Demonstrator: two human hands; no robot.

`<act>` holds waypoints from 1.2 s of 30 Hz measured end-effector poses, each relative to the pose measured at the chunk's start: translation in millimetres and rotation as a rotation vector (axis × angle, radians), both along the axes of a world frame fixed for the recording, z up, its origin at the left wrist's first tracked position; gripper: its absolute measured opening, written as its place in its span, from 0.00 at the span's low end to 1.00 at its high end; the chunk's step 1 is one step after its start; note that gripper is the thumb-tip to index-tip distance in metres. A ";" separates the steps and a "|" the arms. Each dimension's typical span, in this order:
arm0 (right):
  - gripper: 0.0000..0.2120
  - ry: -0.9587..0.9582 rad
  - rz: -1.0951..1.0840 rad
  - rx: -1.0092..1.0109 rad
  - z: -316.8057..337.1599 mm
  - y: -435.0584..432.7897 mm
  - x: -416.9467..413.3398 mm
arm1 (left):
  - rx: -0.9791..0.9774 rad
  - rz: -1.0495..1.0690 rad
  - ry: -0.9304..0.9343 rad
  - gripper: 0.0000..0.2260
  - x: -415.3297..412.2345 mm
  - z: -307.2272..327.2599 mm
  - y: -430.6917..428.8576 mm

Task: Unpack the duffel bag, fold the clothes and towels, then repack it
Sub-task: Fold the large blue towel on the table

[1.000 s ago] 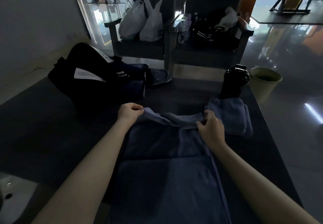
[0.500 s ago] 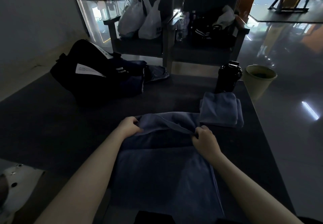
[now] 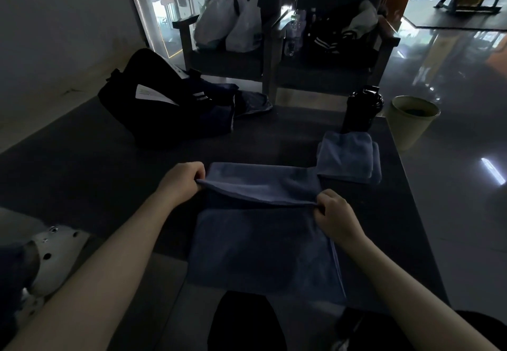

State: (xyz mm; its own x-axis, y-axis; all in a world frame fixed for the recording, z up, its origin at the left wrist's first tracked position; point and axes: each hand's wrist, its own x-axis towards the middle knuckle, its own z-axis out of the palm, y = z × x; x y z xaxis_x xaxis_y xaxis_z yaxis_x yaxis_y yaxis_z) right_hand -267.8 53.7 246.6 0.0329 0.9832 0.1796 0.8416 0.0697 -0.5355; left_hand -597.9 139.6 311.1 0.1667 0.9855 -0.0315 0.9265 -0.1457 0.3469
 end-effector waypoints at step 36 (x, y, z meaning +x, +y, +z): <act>0.30 -0.363 0.080 -0.313 -25.8 -18.2 -29.0 | -0.266 -0.085 0.298 0.28 17.4 -83.0 -51.2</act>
State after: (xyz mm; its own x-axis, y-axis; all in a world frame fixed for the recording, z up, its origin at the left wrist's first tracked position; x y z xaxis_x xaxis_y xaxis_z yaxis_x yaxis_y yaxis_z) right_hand -296.8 35.5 220.7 -0.0548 0.9888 -0.1388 0.9766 0.0242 -0.2135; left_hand -580.5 88.4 228.1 0.1922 0.9196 -0.3427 0.9807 -0.1674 0.1009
